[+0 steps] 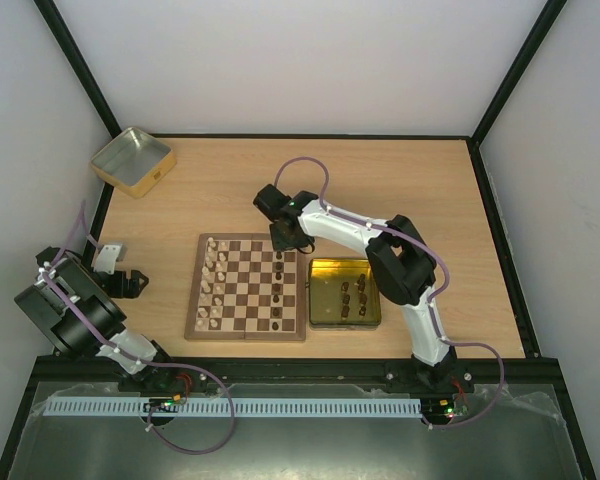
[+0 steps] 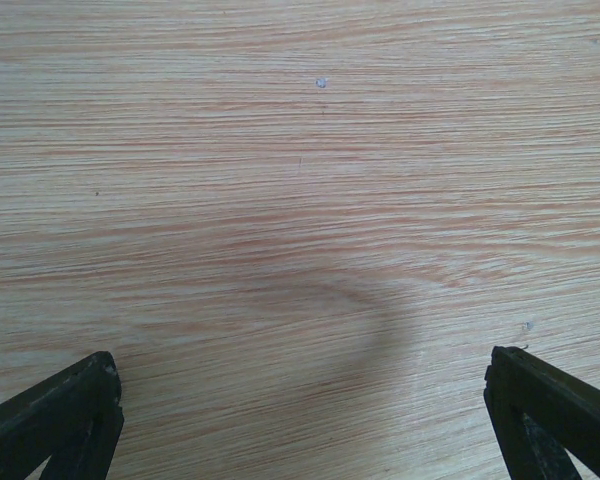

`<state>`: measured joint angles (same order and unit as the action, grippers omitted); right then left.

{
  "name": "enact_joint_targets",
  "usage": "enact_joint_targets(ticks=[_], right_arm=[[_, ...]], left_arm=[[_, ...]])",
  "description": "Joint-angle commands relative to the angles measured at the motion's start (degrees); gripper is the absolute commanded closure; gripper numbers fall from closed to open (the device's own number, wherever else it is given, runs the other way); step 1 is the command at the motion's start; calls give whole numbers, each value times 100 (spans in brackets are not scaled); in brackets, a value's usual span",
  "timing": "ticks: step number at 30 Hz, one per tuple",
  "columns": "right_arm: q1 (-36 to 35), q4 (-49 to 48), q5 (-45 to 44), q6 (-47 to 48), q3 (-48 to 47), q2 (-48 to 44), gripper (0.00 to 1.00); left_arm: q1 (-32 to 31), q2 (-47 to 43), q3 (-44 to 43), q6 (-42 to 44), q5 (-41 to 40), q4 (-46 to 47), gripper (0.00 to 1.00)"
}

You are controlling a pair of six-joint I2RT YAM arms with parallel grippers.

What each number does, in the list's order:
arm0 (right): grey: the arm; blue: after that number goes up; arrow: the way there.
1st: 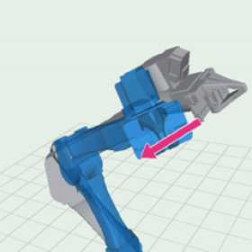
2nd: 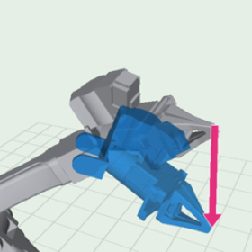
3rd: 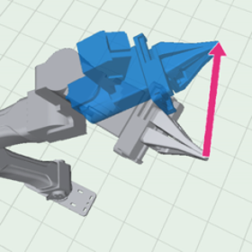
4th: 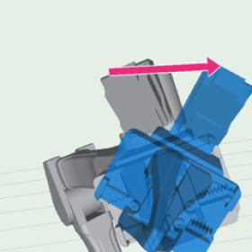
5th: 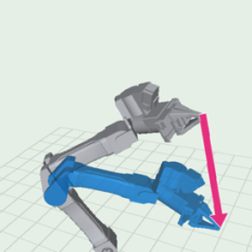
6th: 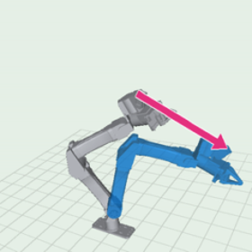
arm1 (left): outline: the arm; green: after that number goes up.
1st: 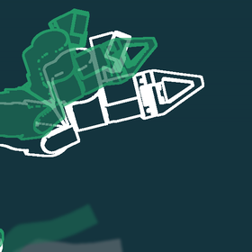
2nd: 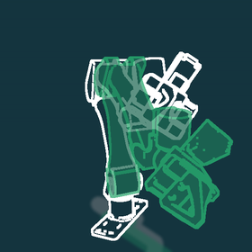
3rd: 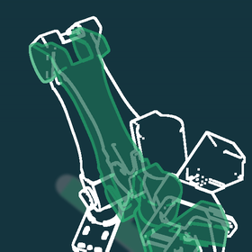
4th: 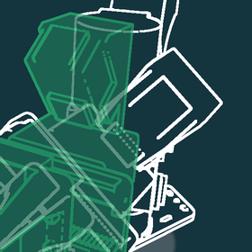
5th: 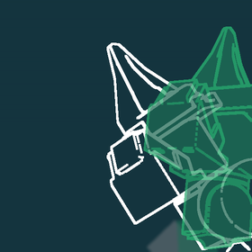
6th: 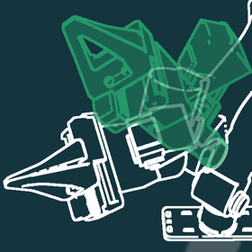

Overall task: Set up the chess pieces on the board
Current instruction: Place the chess piece on the chessboard, then pick up the chess piece from the storage box.

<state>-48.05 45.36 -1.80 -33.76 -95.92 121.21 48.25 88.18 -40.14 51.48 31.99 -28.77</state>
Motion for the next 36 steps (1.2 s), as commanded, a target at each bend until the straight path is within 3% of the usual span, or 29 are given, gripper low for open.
enact_joint_targets(ticks=[1, 8, 15, 28, 36], right_arm=[[24, 170, -206, -22, -275, -57, 69], [109, 271, -545, -104, -400, -180, 68], [282, 339, -1033, -223, -90, -975, 68], [288, -264, -636, -1326, 3795, -4140, 68], [196, -1017, -294, -1612, 4906, -4723, 69]], left_arm=[[3, 438, 350, -84, -641, -424, 1], [0, 333, 355, -68, -633, -479, 1], [2, 322, 353, -55, -649, -535, 1], [-62, 208, 313, -134, -702, -620, 1], [-141, 129, 371, -322, -766, -519, 1]])
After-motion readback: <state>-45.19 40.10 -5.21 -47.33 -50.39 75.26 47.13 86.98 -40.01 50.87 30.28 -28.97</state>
